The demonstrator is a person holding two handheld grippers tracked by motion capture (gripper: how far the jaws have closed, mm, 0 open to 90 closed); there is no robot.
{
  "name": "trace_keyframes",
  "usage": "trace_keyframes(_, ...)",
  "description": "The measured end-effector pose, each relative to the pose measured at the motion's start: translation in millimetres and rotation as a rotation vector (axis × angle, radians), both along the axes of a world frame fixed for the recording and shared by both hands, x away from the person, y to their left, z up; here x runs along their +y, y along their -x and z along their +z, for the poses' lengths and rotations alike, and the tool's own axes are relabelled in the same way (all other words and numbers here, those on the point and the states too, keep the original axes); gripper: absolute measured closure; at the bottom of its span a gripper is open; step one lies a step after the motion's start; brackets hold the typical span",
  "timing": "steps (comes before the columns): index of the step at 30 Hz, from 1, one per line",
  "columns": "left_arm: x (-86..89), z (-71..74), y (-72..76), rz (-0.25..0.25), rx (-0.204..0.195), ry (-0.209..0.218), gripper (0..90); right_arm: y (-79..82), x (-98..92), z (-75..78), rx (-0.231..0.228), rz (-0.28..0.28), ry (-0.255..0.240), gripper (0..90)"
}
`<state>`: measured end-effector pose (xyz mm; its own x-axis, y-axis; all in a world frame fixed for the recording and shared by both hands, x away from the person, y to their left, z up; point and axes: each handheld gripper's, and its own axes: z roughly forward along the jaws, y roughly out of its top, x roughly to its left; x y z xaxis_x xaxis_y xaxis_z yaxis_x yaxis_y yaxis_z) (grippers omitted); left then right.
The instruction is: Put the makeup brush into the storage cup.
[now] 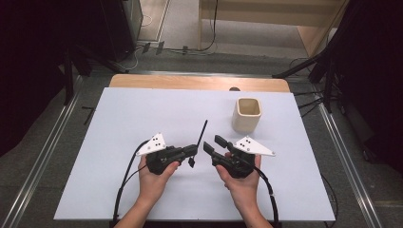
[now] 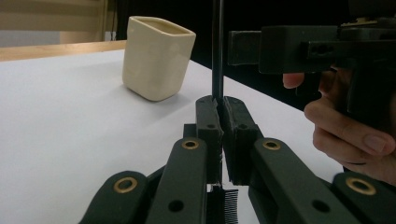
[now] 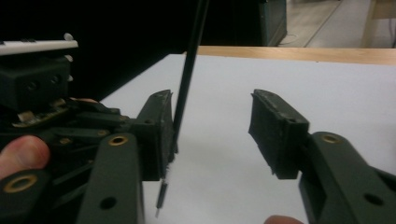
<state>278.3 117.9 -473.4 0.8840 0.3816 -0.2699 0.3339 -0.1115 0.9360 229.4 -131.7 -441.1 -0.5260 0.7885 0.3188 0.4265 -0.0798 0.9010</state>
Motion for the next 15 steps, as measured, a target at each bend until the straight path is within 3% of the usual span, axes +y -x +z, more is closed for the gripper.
trace_keyframes(2,-2.0,-0.9,1.9,0.0,-0.006,-0.002,87.1,-0.2,-0.1,-0.7,0.002,0.0,-0.011,54.8)
trace_keyframes(3,-3.7,-1.8,3.0,-0.004,-0.007,-0.003,87.1,-0.9,-1.0,-2.4,0.008,0.016,-0.034,60.3)
trace_keyframes(15,-18.6,-3.1,11.9,-0.03,-0.015,0.004,87.1,-1.3,0.6,-13.1,0.061,0.044,-0.132,72.9)
